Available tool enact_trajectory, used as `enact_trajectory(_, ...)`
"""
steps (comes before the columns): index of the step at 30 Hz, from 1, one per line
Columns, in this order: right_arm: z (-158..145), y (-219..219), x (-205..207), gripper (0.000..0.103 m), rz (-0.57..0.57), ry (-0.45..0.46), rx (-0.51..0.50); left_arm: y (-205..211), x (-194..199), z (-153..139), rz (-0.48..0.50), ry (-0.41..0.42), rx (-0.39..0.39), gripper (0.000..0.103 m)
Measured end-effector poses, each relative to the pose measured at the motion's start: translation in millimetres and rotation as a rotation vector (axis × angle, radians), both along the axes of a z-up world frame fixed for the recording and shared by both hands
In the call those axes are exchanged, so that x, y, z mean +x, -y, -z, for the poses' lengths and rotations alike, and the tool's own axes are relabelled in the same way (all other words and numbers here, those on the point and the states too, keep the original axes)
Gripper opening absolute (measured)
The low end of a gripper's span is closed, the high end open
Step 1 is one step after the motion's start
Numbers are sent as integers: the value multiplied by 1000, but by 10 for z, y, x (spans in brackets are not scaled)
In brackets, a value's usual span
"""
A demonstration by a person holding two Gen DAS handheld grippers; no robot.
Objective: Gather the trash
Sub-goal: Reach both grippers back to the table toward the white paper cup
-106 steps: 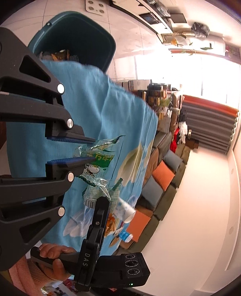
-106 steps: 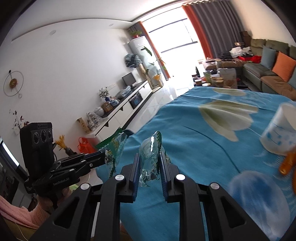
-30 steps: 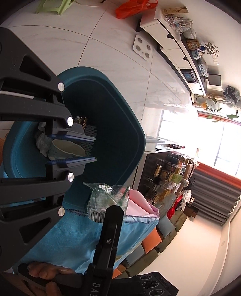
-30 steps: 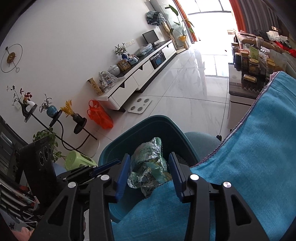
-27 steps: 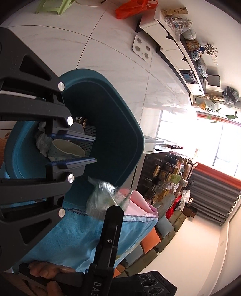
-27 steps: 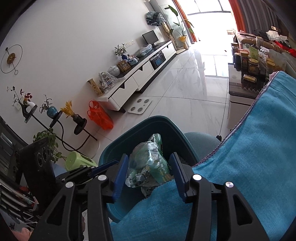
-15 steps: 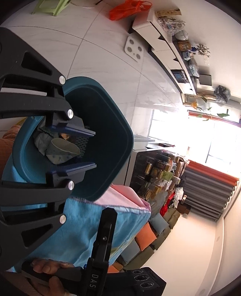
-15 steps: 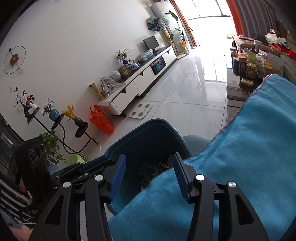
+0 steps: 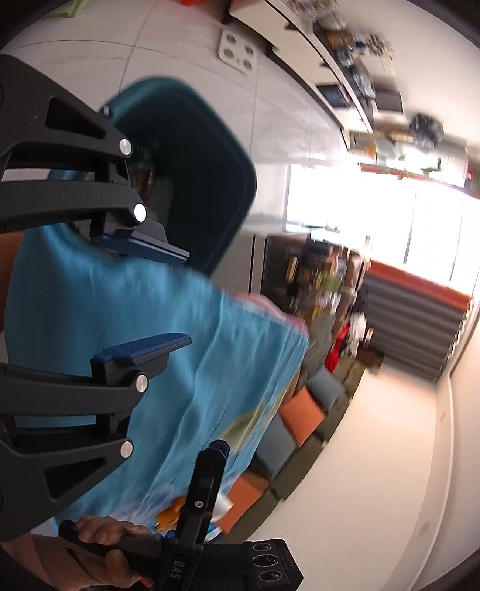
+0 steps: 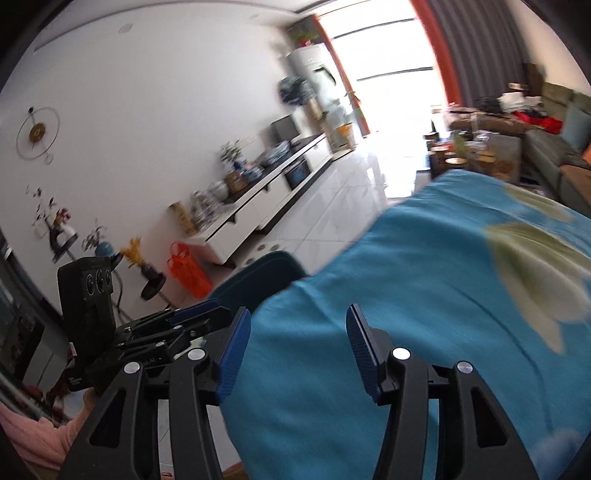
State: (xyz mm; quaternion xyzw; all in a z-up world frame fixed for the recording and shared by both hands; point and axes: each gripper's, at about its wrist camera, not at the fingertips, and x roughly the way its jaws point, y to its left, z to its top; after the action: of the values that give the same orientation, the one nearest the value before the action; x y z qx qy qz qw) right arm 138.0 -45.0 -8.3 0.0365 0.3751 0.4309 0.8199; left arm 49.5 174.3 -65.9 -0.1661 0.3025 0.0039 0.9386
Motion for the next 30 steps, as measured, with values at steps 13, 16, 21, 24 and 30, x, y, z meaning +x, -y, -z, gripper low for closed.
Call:
enact_trajectory(13,-6,1545,-208,52,366,47,-2,1345,460,-121,326,22,40,43)
enact_trajectory(16,-9,1898,-262,52,461,63,-4,1668,602,-144,392,23,60,43)
enact_trajectory(21,33,2377,-295,52,586,74,-9,2130,829,-181,479,31,92,46)
enact_trajectory(24,65,2587,-280,52,647,80,-24,2400,956,-216,532,41,109,47)
enact_trajectory(30,201,2878,-183,51,690,65,-48,2803,1235,-281,620,53,131,50)
